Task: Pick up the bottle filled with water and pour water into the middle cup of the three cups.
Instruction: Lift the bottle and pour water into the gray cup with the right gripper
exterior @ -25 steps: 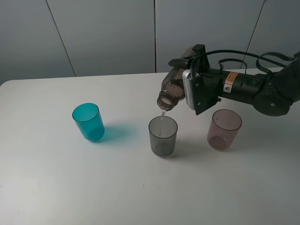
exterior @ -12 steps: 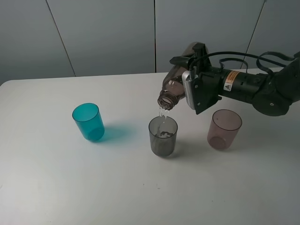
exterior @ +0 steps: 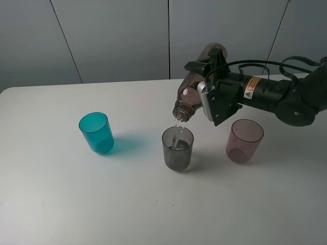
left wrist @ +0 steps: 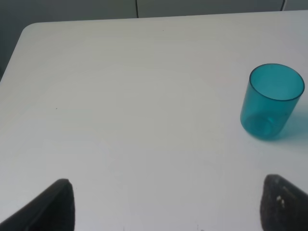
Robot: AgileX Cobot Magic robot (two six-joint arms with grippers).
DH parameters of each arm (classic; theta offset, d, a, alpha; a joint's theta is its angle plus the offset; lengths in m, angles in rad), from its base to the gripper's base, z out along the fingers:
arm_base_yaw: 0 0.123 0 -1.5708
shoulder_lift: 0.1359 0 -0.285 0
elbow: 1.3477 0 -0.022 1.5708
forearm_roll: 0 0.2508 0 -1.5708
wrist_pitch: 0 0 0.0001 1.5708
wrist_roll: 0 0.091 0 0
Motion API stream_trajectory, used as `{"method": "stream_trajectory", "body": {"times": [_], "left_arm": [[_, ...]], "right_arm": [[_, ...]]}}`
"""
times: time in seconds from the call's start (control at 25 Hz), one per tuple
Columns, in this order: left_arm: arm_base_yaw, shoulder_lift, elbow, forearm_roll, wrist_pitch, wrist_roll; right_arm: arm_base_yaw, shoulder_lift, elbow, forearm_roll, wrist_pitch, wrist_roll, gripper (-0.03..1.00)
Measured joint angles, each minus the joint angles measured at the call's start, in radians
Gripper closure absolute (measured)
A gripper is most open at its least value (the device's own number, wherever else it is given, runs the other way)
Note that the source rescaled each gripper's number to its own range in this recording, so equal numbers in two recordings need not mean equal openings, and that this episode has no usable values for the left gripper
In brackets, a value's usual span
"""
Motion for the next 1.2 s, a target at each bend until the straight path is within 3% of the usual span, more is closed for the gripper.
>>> {"method": "stream_trajectory", "body": {"times": [0.52,1.2], "left_arm": [[0.000,0.000,0.000,0.000,0.000,0.000],[0.000,0.000,0.000,0.000,0.000,0.000]], "right_arm": [[0.000,0.000,0.000,0.010,-0.020,-0.089,0.96],[0.000,-0.001,0.000,-0.022,-0.130,-0.139,0.96]]}}
